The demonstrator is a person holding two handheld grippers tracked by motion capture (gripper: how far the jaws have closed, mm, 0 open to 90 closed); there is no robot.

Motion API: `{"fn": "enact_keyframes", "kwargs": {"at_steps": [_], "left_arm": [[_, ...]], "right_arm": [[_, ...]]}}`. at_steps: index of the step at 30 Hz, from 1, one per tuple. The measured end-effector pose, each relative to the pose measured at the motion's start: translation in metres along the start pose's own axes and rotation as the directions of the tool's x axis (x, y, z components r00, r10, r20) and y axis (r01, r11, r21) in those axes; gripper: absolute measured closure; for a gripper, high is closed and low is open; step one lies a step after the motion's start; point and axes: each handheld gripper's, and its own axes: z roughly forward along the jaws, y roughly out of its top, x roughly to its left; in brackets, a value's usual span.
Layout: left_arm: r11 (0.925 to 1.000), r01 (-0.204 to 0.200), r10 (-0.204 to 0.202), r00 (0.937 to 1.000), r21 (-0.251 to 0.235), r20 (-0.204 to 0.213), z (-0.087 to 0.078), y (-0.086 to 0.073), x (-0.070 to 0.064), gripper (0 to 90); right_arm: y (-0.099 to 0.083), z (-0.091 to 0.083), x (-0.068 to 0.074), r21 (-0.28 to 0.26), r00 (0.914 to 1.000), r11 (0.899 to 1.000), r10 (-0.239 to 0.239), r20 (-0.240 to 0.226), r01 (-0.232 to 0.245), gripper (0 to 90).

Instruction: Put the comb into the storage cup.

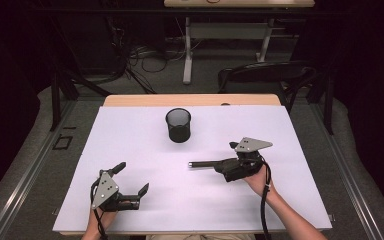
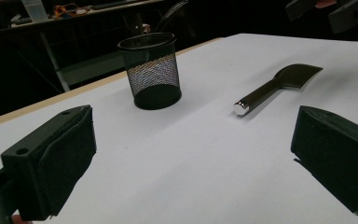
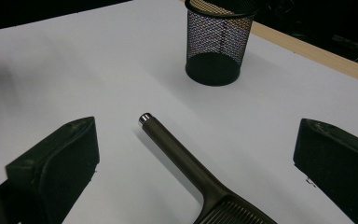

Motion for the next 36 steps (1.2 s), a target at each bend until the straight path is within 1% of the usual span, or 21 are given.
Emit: {"fn": "enact_keyframes", "kwargs": {"at_steps": [3,9,13,16,17,20,22,28,33,36], "left_arm": [[1.0000,-0.008,0.008,1.0000,0.002,-0.001,0.000,0.001,-0.001,0.0],[1.0000,-0.002,0.002,1.0000,0.005,-0.003,0.001,0.000,0.000,0.0],[1.0000,-0.007,0.007,1.0000,0.004,-0.004,0.001,0.001,0.000,0.0],[1.0000,-0.008,0.008,1.0000,0.003,-0.003,0.001,0.001,0.000,0.0],[1.0000,-0.004,0.004,1.0000,0.002,-0.004,0.002,0.001,0.000,0.0],[1.0000,-0.004,0.004,1.0000,0.007,-0.004,0.003,0.001,0.001,0.0],[1.0000,-0.003,0.003,1.0000,0.006,-0.002,0.004,0.000,0.001,0.0],[1.0000,-0.002,0.002,1.0000,-0.001,-0.003,0.004,0.001,0.001,0.0],[1.0000,-0.002,0.002,1.0000,0.004,0.003,0.007,0.001,0.002,0.0],[1.0000,-0.004,0.004,1.0000,0.003,0.003,0.006,0.001,0.002,0.0]], "right_arm": [[0.002,0.004,-0.001,0.007,1.0000,1.000,0.001,-0.001,-0.001,0.0],[0.009,0.013,-0.002,0.019,0.9998,1.000,0.005,-0.019,-0.004,0.0],[0.013,0.021,-0.004,0.028,0.9998,1.000,0.005,-0.020,-0.005,0.0],[0.015,0.027,-0.005,0.036,0.9997,0.999,0.009,-0.023,-0.008,0.0],[0.017,0.030,-0.007,0.042,0.9995,0.999,0.019,-0.026,-0.018,0.0],[0.019,0.034,-0.008,0.045,0.9992,0.999,0.027,-0.030,-0.025,0.0],[0.020,0.037,-0.008,0.055,0.9992,0.998,0.024,-0.033,-0.022,0.0],[0.024,0.049,-0.006,0.075,0.9984,0.997,0.038,-0.042,-0.035,0.0],[0.029,0.060,-0.001,0.090,0.9980,0.996,0.032,-0.054,-0.027,0.0],[0.030,0.067,0.003,0.112,0.9984,0.994,0.019,-0.053,-0.013,3.6]]}}
